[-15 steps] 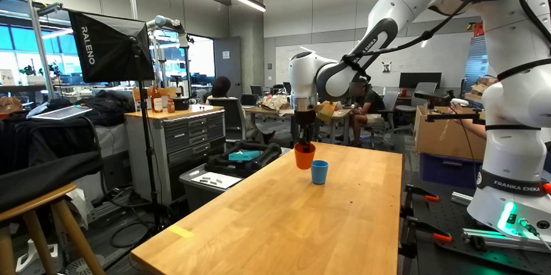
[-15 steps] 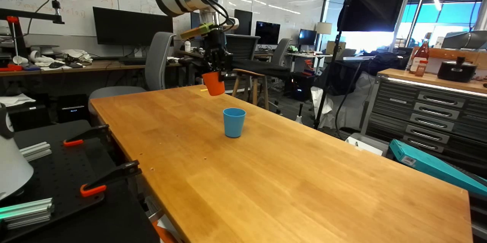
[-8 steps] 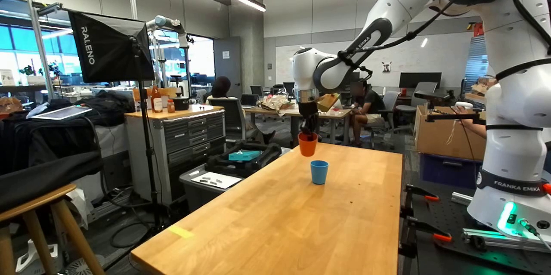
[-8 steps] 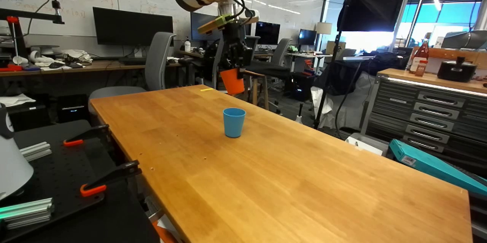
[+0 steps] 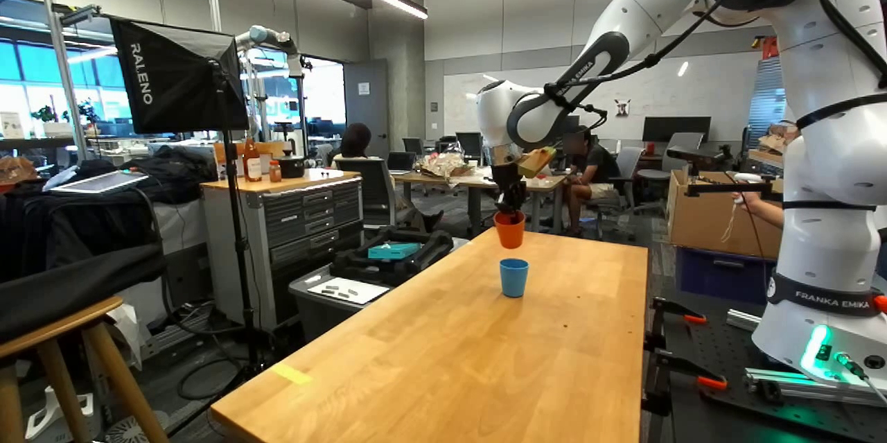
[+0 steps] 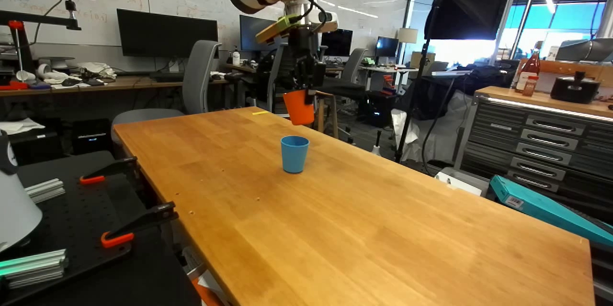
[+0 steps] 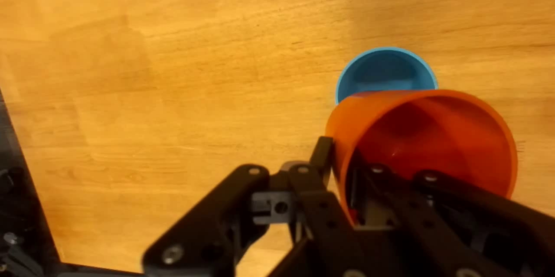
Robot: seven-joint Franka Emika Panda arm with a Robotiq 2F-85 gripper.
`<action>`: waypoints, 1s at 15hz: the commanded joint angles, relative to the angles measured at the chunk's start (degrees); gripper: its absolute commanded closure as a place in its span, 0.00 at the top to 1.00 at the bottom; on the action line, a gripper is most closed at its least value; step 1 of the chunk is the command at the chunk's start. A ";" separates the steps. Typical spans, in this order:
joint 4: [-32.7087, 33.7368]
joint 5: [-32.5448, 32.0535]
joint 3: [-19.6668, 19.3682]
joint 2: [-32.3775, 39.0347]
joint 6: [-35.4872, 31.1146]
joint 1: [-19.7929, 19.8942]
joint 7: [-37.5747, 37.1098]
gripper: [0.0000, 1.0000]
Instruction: Put the orange cup inside the blue cup
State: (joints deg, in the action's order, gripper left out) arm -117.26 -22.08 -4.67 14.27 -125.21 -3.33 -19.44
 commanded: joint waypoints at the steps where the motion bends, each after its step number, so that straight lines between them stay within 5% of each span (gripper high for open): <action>1: -0.08 -0.29 -0.21 -0.37 2.11 0.39 -0.72 0.03; 15: -1.30 0.16 0.59 2.37 0.55 0.00 -0.36 0.03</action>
State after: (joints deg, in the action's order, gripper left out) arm -119.56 -22.08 -4.38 16.11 -124.31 -2.91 -19.44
